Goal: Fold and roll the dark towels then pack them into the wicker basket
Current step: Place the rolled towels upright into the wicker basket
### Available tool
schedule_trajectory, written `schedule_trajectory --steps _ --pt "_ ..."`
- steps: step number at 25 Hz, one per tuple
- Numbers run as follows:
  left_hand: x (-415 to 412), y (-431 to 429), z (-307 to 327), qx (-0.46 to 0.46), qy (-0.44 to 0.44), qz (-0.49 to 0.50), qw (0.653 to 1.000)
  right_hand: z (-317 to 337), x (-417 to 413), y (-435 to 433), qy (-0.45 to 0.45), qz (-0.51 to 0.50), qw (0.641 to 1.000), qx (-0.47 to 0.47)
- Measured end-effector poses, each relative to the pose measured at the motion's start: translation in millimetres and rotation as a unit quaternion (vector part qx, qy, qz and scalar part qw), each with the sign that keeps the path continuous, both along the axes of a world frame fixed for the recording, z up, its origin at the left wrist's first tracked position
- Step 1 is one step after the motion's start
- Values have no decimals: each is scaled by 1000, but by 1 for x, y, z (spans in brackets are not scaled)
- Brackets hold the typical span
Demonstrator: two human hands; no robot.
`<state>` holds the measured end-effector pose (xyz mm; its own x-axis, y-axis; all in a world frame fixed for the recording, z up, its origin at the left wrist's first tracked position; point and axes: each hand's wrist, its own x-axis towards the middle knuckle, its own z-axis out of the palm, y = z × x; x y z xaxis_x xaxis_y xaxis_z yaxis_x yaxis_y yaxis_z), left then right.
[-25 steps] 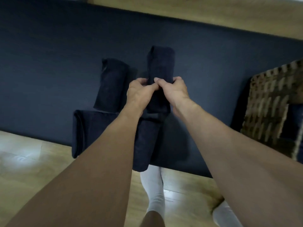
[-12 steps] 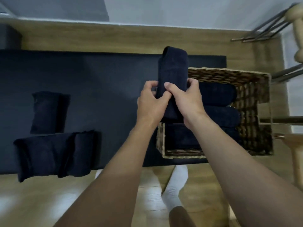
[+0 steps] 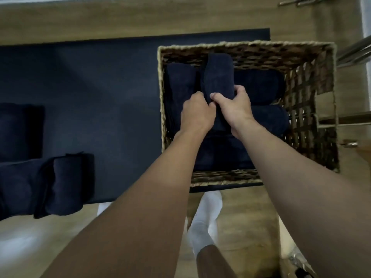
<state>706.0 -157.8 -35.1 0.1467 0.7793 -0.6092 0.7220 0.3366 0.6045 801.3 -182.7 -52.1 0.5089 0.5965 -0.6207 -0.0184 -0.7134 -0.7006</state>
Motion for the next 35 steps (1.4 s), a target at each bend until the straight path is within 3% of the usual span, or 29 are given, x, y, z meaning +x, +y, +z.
schedule_trajectory --steps 4,7,11,14,17,21,26,30,35 --pt "-5 5 -24 20 113 -78 990 -34 -9 4 -28 69 997 -17" --pt "-9 14 -22 61 202 -168 963 -41 -17 7 -79 102 991 -32" --pt "-22 22 -12 51 222 -223 948 -33 -25 16 -130 142 977 -91" --pt "-28 20 0 19 131 -160 978 -16 -31 22 -146 126 975 -108" --pt "-50 19 17 52 60 -78 994 6 -49 21 -177 110 973 -96" --pt "-114 24 39 118 69 -21 990 40 -92 16 -204 98 972 -66" --pt "-217 34 37 95 91 72 989 72 -182 30 -221 56 972 51" --pt "-302 41 19 76 98 132 983 63 -291 48 -149 95 980 86" --pt "-412 55 -26 87 136 196 967 20 -415 76 -18 230 973 14"
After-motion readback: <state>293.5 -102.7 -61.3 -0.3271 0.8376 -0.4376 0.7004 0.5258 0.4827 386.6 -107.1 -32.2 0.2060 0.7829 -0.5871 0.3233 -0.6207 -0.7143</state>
